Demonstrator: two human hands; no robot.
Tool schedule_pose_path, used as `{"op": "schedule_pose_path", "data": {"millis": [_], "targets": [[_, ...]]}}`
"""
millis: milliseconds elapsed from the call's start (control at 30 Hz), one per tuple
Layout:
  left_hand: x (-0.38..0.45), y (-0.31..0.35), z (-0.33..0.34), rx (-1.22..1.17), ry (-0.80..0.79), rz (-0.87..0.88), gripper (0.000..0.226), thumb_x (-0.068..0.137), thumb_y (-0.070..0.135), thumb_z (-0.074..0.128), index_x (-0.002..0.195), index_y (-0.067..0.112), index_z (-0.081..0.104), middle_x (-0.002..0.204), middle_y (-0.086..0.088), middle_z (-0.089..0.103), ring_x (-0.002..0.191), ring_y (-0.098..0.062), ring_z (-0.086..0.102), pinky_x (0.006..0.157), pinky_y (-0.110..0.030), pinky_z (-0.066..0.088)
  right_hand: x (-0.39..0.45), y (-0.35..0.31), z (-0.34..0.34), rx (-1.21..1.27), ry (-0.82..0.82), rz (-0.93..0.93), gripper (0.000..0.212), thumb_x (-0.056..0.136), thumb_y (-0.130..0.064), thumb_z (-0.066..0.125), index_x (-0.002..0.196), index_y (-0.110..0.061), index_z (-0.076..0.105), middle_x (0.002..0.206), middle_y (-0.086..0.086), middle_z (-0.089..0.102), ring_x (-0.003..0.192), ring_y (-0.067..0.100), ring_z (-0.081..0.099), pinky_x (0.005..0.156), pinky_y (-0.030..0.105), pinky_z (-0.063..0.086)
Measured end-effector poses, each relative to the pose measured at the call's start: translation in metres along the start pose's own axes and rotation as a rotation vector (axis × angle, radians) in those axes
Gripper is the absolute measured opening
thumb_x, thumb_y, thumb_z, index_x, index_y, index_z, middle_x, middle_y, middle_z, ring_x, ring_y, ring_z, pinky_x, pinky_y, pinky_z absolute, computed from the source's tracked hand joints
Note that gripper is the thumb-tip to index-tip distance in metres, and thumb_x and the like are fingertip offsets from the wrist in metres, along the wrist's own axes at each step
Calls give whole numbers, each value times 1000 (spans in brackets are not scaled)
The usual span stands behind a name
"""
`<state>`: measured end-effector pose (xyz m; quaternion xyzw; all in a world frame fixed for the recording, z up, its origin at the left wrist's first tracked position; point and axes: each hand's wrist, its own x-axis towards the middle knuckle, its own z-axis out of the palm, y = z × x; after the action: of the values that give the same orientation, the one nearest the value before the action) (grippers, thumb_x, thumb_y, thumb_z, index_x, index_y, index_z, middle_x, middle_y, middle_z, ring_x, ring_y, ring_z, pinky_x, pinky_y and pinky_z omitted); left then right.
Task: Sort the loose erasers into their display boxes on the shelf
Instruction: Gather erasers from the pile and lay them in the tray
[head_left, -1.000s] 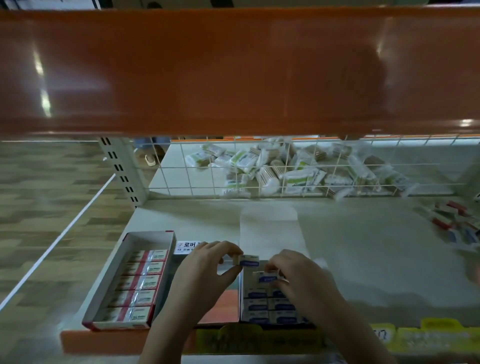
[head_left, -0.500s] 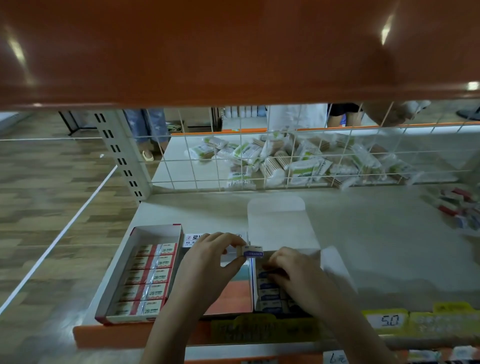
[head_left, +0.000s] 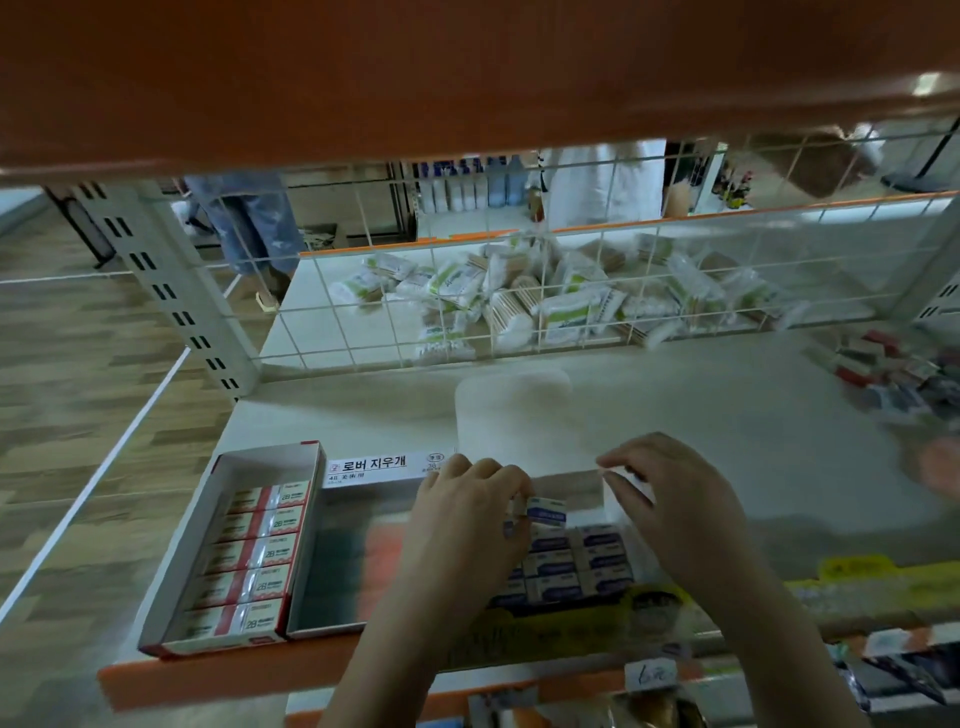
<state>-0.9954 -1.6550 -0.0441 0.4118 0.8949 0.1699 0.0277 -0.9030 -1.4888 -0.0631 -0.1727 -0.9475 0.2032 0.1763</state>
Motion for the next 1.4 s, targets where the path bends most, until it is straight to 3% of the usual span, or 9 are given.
{"op": "schedule_pose_path", "data": {"millis": [133,300,467,633,767,1100,1400], "targets": [[4,12,11,146,-12,-59,24,94,44,44,111,31,54,115,13,59,108,-14,39,88,-29,25,-7,13,1,17,-1,51,15,89,-16,59,101,-15,67,100,-3,61,87,9,53,74,14,32],[9,19,14,197,-51,-95,27,94,42,46,114,29,57,115,11,62,108,-15,38,88,-29,24,-11,19,5,68,0,69,17,88,-16,60,105,-15,66,103,-5,58,84,5,51,72,10,34],[12,17,19,230,-70,-143,26,94,41,46,114,30,57,114,11,63,107,-15,39,89,-30,24,-9,20,5,108,12,61,17,87,-13,62,103,-12,67,103,-2,59,83,11,58,74,19,45],[13,15,21,260,-88,-139,28,96,40,41,117,30,57,116,11,61,110,-15,39,91,-30,25,-8,21,6,100,10,46,18,87,-13,62,104,-13,67,103,-1,59,79,6,52,72,15,40],[10,10,23,266,-110,-117,31,98,40,36,117,30,58,115,12,61,107,-13,38,88,-29,25,-8,24,6,91,-7,43,18,88,-15,60,106,-15,66,104,-6,57,79,2,49,67,2,32],[9,11,15,263,-140,-83,31,98,42,34,117,32,57,116,13,60,108,-13,43,94,-30,28,-6,26,-2,56,-54,27,21,91,-22,55,111,-20,62,110,-8,56,85,-1,47,65,1,32],[58,61,-4,243,-6,84,31,95,42,42,121,30,54,117,8,60,111,-15,48,92,-31,35,17,49,-50,-90,-112,-57,33,91,-23,57,124,-21,55,122,-4,53,116,13,46,92,23,40]]}}
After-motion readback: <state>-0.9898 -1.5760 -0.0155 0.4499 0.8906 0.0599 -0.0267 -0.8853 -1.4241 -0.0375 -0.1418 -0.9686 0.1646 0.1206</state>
